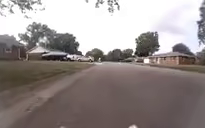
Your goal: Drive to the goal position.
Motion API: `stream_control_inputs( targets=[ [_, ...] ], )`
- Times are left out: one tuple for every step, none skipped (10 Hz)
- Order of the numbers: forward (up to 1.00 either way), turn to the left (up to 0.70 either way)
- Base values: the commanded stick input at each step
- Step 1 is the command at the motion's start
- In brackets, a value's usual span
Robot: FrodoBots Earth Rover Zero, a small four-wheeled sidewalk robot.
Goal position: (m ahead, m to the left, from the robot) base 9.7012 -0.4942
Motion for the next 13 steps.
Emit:
stream_control_inputs(
  targets=[
    [1.0, 0.0],
    [1.0, 0.0],
    [1.0, 0.0],
    [1.0, 0.0],
    [1.0, 0.0],
    [1.0, 0.0],
    [1.0, 0.0],
    [1.0, 0.0],
    [1.0, 0.0],
    [1.0, 0.0],
    [1.0, 0.0],
    [1.0, 0.0],
    [1.0, 0.0]
  ],
)
